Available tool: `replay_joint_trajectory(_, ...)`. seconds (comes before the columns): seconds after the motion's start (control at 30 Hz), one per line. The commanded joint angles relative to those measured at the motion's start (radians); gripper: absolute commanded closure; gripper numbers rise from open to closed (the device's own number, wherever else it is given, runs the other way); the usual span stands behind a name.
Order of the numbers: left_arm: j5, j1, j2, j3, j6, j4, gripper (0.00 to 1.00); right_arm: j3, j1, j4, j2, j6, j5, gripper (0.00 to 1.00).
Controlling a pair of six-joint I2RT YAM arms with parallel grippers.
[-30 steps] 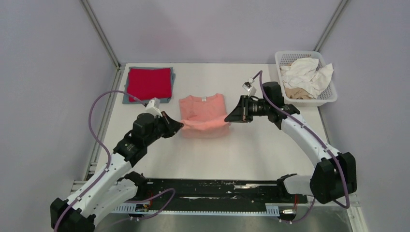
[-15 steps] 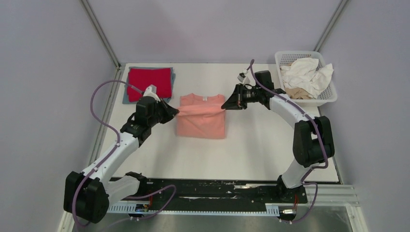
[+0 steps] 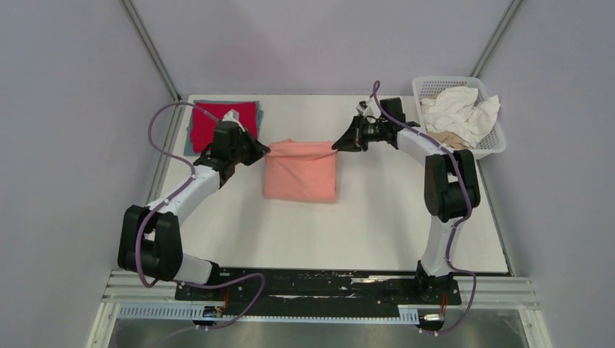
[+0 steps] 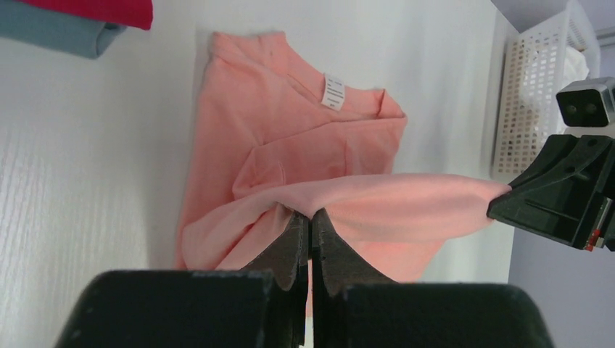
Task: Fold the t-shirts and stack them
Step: Fold the long partially folded tshirt into a neat square
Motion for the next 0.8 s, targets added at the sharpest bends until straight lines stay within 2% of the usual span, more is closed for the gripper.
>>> replay_joint_trajectory(0.0, -0.054, 0.042, 0.089, 0.072, 0.029, 0.047, 1.0, 0.115, -0.021, 0.038, 0.092, 0.003, 0.012, 1.0)
replay_joint_trajectory(0.2, -0.052, 0.053, 0.262, 0.186, 0.05, 0.026, 1.0, 0.216, -0.028, 0.037, 0.219, 0.014, 0.081, 1.0)
replay_joint_trajectory(0.43, -0.047, 0.064, 0.434, 0.303, 0.052, -0.012, 1.0, 0.311, -0.044, 0.036, 0.303, -0.012, 0.242, 1.0)
replay_joint_trajectory(0.5, -0.037, 0.068, 0.466, 0.333, 0.055, -0.024, 1.0, 0.361, -0.051, 0.022, 0.34, -0.011, 0.254, 0.97)
replay_joint_trajectory(0.53, -0.021, 0.069, 0.475, 0.36, 0.057, -0.032, 0.97, 0.38, -0.056, 0.016, 0.354, -0.012, 0.237, 0.91)
replay_joint_trajectory(0.57, -0.016, 0.07, 0.487, 0.372, 0.065, -0.05, 0.91, 0.395, -0.058, 0.012, 0.359, -0.018, 0.223, 0.79)
replay_joint_trajectory(0.6, -0.01, 0.07, 0.49, 0.391, 0.069, -0.062, 0.75, 0.405, -0.061, 0.006, 0.357, -0.027, 0.221, 0.64)
replay_joint_trajectory(0.63, -0.007, 0.071, 0.485, 0.397, 0.077, -0.064, 0.64, 0.415, -0.061, 0.001, 0.35, -0.041, 0.222, 0.56)
replay_joint_trajectory(0.67, 0.0, 0.071, 0.477, 0.404, 0.082, -0.065, 0.45, 0.425, -0.06, -0.011, 0.338, -0.057, 0.223, 0.51)
replay_joint_trajectory(0.7, 0.006, 0.071, 0.457, 0.405, 0.089, -0.063, 0.36, 0.434, -0.06, -0.025, 0.318, -0.073, 0.224, 0.46)
replay_joint_trajectory(0.73, 0.022, 0.071, 0.444, 0.405, 0.092, -0.061, 0.17, 0.437, -0.06, -0.042, 0.299, -0.087, 0.225, 0.42)
replay_joint_trajectory(0.77, 0.03, 0.071, 0.418, 0.403, 0.099, -0.061, 0.09, 0.432, -0.06, -0.057, 0.272, -0.096, 0.226, 0.35)
